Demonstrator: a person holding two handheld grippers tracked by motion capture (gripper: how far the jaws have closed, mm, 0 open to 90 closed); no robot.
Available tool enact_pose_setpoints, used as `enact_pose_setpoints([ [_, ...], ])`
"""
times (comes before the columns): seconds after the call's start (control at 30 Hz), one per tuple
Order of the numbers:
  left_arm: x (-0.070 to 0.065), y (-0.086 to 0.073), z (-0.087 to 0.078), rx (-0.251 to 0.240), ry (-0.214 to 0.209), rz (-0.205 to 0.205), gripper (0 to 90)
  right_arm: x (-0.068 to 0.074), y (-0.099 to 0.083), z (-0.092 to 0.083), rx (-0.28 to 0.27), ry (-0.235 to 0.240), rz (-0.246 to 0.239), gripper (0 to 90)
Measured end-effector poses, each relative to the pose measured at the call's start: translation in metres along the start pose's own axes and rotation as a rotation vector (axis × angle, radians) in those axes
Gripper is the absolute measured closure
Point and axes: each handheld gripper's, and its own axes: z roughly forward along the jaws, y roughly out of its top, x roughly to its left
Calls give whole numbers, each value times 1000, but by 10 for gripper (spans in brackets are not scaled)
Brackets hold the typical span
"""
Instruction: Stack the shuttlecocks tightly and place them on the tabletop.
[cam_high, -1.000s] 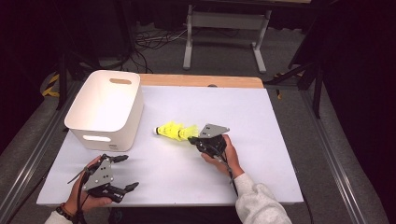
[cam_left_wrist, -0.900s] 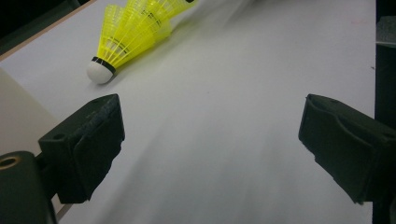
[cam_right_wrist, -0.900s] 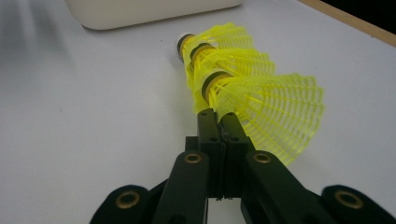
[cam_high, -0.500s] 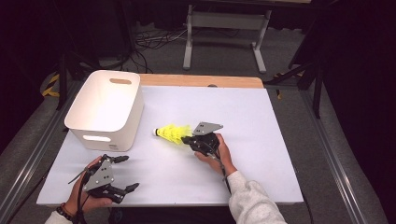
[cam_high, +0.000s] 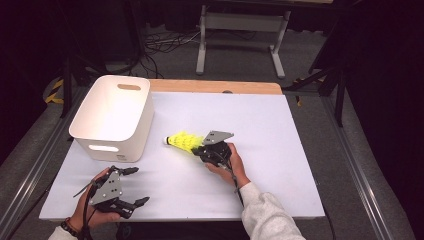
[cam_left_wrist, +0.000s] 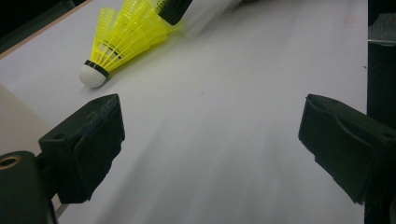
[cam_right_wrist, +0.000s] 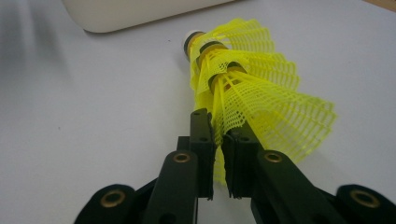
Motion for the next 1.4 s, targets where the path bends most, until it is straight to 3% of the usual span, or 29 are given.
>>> enact_pose_setpoints([
  [0.2,0,0,0,0,2,-1,79,1,0,1,23,-8,-7,776],
  [0.4,0,0,0,0,4,-6,79,2,0,-3,22,-46,-11,650],
  [0.67,1,-1,-1,-3,4,-4,78,9,7,-17,9,-96,-62,566],
  [0.83,1,-1,-1,-3,3,-5,78,12,15,-33,-19,-122,-98,522],
  [1.2,1,0,-1,-3,4,-3,78,11,20,-69,-115,-166,-108,432],
  [1.4,1,0,-1,0,6,-3,78,11,21,-81,-137,-189,-120,394],
])
